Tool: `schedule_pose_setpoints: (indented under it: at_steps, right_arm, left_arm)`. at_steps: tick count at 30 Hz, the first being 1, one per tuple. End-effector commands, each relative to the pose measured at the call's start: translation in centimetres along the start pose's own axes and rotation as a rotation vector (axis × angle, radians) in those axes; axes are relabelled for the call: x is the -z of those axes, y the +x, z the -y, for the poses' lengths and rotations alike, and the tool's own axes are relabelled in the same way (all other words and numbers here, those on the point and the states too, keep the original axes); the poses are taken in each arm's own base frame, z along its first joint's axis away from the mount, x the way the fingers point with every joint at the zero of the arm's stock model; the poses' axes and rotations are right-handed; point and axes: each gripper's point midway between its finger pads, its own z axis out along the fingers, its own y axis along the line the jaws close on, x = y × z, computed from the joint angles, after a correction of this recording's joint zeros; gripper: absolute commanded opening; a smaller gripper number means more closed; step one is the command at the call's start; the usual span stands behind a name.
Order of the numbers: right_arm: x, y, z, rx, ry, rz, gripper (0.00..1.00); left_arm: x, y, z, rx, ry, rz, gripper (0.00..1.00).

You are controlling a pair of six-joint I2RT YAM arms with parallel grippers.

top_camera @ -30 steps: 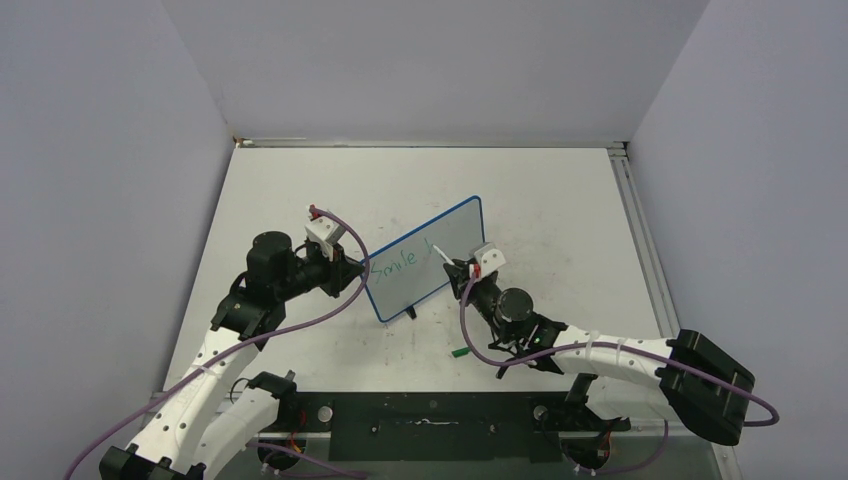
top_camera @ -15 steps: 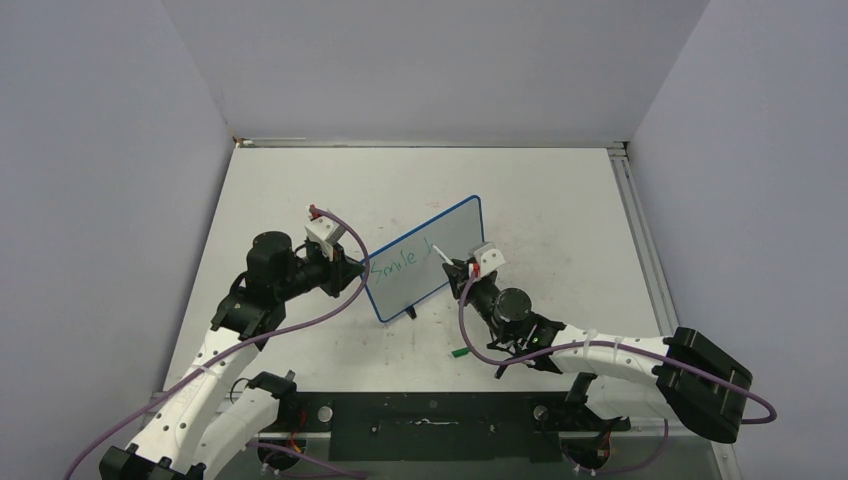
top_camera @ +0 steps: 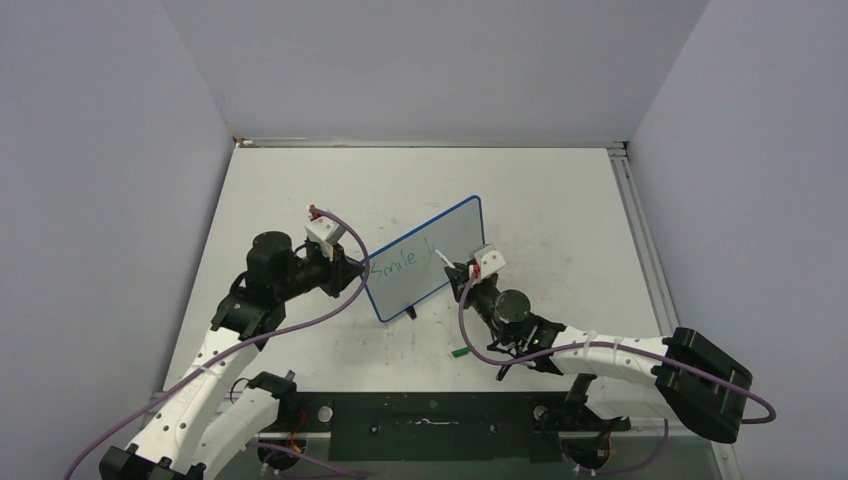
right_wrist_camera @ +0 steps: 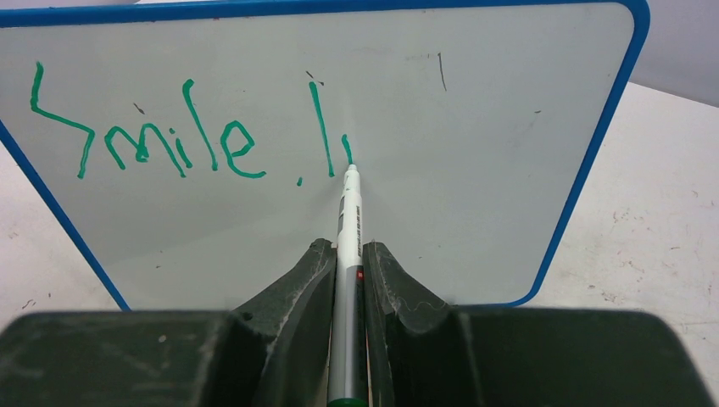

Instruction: Write a sentence on the whiteboard

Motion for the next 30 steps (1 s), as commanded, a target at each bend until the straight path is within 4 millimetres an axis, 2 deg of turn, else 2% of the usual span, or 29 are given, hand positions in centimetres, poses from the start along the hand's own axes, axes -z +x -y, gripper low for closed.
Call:
schedule_pose_setpoints:
  at_steps: [1, 7, 12, 22, 30]
  right_arm:
    - [0.3, -1.7, -0.3, -0.028, -0.002, 0.051, 0.05]
    - [0.7, -4.2, -0.8, -0.024, -0.010, 0.104, 0.05]
    - [0.2, -5.2, -0.9, -0.011, -0.006, 0.129, 0.05]
    - [-0.8, -5.7, -1.2, 0.000, -0.001, 0.145, 0.05]
    - [-1.3, -4.9, -1.2, 0.005, 0.005, 0.131, 0.05]
  left_arm:
    - [0.1, 0.6, 0.5, 0.015, 0.021, -0.033, 0.00]
    - [0.1, 0.7, 0.5, 0.015, 0.020, -0.033, 0.00]
    - [0.1, 0.6, 0.5, 0.017, 0.020, -0.034, 0.00]
    - [0.1, 0.7, 0.4, 0.017, 0.019, -0.036, 0.00]
    - [0.1, 0.7, 0.5, 0.016, 0.020, -0.035, 0.00]
